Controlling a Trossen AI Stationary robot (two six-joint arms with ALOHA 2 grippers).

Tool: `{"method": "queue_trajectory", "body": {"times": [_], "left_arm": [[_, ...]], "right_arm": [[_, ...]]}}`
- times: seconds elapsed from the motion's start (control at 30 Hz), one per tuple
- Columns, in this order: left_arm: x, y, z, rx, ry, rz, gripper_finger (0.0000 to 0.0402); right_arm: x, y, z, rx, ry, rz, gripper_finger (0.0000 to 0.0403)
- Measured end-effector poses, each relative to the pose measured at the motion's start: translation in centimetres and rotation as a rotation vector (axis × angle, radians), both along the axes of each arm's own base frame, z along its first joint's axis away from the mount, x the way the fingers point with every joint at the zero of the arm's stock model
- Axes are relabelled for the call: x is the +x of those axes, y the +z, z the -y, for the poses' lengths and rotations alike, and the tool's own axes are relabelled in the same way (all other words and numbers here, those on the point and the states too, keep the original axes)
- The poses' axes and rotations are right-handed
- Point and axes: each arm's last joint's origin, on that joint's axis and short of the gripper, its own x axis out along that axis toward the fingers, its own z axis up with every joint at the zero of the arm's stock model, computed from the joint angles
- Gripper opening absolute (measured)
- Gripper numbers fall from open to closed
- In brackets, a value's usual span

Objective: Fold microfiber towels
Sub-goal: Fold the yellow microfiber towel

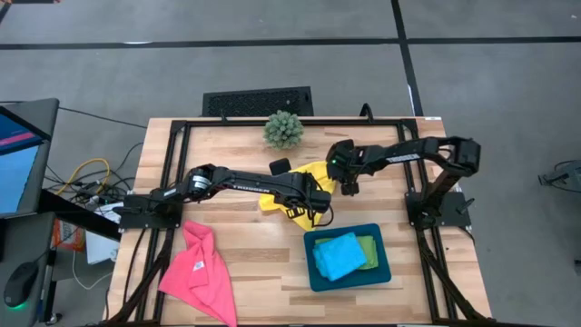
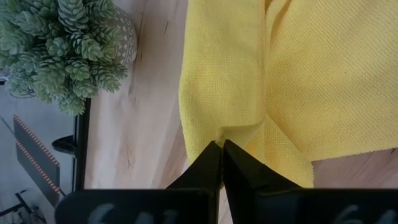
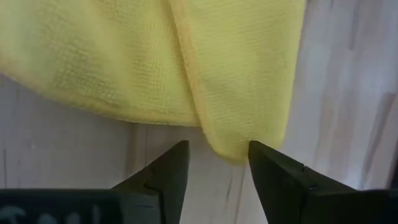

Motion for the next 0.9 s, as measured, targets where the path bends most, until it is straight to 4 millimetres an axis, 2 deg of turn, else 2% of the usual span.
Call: {"method": "queue_trajectory", "body": {"times": [0.1,0.2,0.3,0.47,0.5,0.6,0.73,0.9], "left_arm": [[0.0,0.0,0.0,0.000,0.000,0.000,0.0004],[0.0,0.0,0.0,0.004,0.000,0.004,0.0004],[0.0,0.0,0.0,0.008,-0.001,0.004,0.0004],[0.2,0.0,0.0,0.007,0.000,0.027,0.0004],[0.2,0.0,0.0,0.006,0.000,0.027,0.0004],[0.2,0.0,0.0,0.007,-0.007,0.022,0.0004],[0.0,0.9,-0.1,0.024,-0.020,0.000,0.0004],[-0.3,4.8,0.2,0.039,-0.034,0.127,0.0004]], "right_arm": [[0.1,-0.5,0.2,-0.013,-0.011,-0.021,0.0198],[0.1,-0.5,0.2,-0.021,-0.024,-0.024,0.0182],[-0.1,-0.2,0.2,-0.028,-0.027,-0.014,0.0141],[-0.2,-0.1,0.4,-0.064,-0.045,-0.023,0.0030],[-0.2,-0.1,0.4,-0.059,-0.044,-0.028,0.0016],[-0.1,-0.2,0.0,-0.064,-0.052,-0.028,0.0013],[-0.2,1.5,-1.2,-0.126,-0.025,-0.008,0.0005],[-1.4,5.6,-2.9,-0.147,-0.033,0.118,0.0003]]}}
